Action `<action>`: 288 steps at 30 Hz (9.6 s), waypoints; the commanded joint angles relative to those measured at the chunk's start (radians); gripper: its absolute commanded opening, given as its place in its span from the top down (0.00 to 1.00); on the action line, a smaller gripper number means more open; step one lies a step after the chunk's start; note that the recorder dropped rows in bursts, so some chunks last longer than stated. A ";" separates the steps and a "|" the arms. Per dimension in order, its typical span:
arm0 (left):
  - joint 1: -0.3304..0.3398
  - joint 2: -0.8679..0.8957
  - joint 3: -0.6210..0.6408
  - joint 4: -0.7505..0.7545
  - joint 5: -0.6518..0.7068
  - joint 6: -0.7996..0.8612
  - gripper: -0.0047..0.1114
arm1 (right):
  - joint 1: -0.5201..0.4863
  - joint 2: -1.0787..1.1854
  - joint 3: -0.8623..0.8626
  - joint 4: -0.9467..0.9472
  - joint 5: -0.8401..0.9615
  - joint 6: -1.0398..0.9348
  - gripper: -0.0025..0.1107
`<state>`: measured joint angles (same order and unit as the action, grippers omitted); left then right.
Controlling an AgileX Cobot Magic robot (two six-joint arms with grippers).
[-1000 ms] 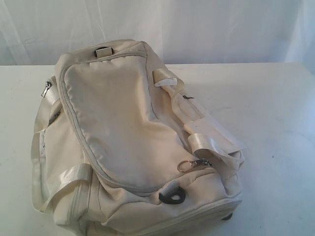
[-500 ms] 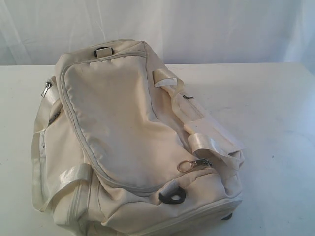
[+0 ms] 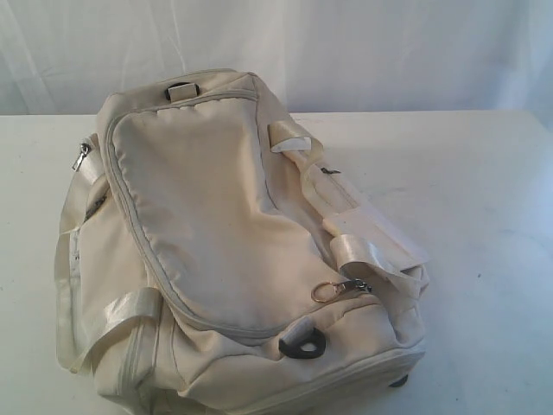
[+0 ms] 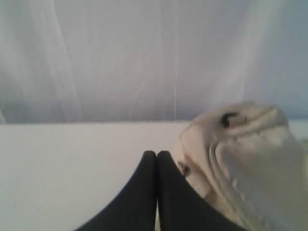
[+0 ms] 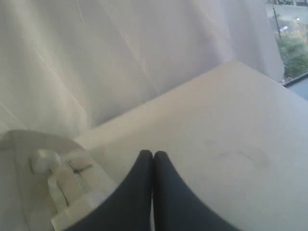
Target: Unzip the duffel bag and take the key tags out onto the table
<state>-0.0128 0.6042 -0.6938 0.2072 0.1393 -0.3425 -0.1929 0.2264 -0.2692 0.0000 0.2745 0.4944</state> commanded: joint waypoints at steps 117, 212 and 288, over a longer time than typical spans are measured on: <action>-0.069 1.419 -1.500 -0.199 1.082 0.629 0.96 | -0.005 0.813 0.140 1.669 0.527 -1.485 0.51; 0.000 0.723 -0.637 -0.431 0.615 0.590 0.43 | 0.016 1.498 -1.234 0.867 0.702 -1.170 0.38; -0.335 1.489 -1.233 -1.074 0.583 1.349 0.42 | 0.265 1.655 -1.489 0.631 0.645 -0.916 0.98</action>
<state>-0.3446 2.0977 -1.9235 -0.8928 0.7345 1.0007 0.0695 1.8970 -1.7499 0.6257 0.9275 -0.4100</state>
